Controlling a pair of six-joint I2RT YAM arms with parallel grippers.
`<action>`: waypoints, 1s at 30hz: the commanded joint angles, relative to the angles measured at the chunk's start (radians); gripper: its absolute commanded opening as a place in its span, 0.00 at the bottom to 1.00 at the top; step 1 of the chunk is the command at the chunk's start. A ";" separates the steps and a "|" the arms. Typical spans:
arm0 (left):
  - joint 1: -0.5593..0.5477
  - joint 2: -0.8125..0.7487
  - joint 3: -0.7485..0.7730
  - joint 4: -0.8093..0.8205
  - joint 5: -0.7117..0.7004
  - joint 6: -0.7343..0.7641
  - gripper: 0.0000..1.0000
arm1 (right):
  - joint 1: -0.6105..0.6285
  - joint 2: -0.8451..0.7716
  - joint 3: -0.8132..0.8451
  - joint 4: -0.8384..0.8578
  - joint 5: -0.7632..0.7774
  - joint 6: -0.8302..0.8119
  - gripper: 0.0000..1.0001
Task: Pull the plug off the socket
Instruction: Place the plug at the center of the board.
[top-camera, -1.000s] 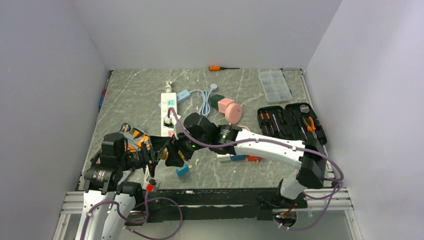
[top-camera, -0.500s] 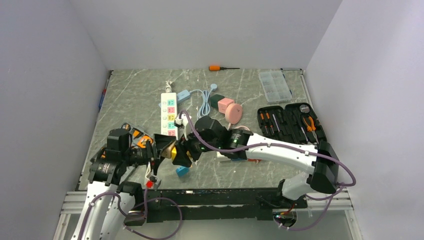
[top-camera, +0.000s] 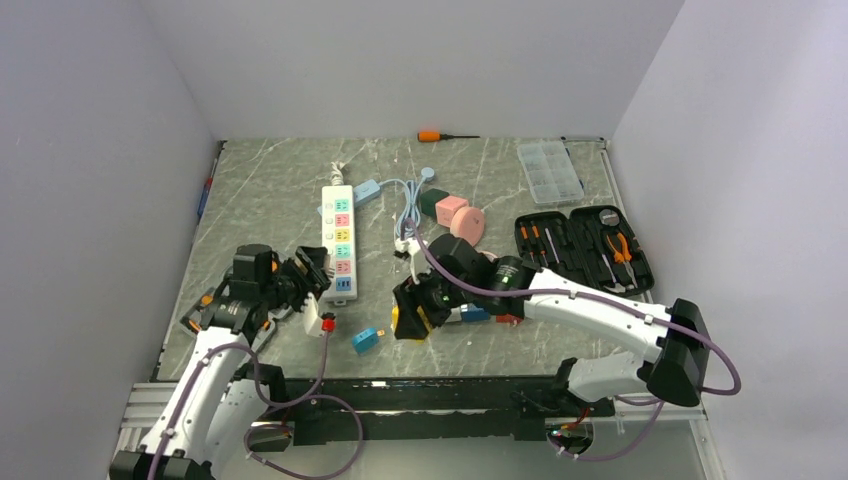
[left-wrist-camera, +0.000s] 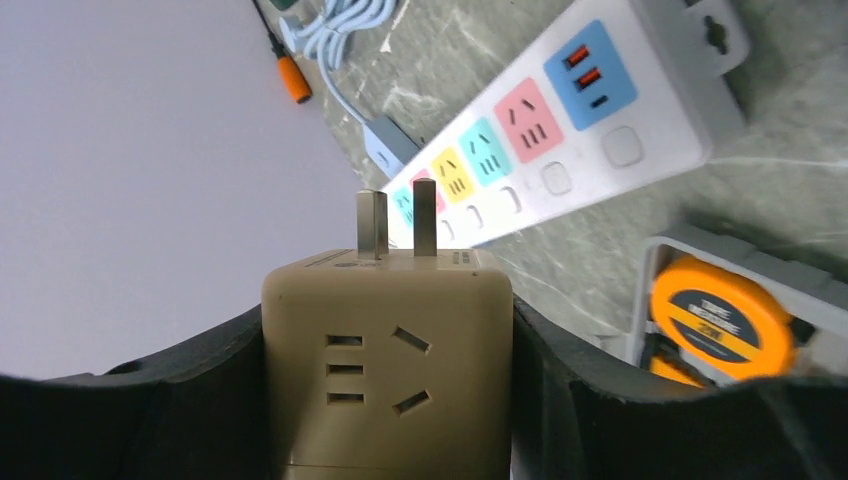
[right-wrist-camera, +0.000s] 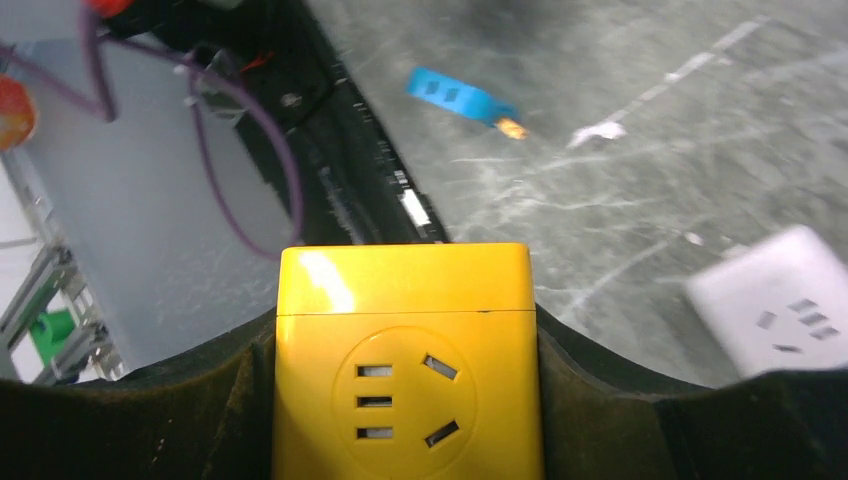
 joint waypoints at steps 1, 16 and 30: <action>-0.100 0.054 0.029 0.173 -0.080 0.152 0.00 | -0.093 -0.006 -0.037 0.086 0.061 0.021 0.00; -0.400 0.490 0.425 -0.086 -0.515 -1.155 0.00 | -0.199 0.211 -0.071 0.362 0.346 0.048 0.00; -0.289 0.594 0.339 0.124 -0.376 -1.644 0.00 | -0.240 0.411 0.010 0.472 0.422 0.102 0.00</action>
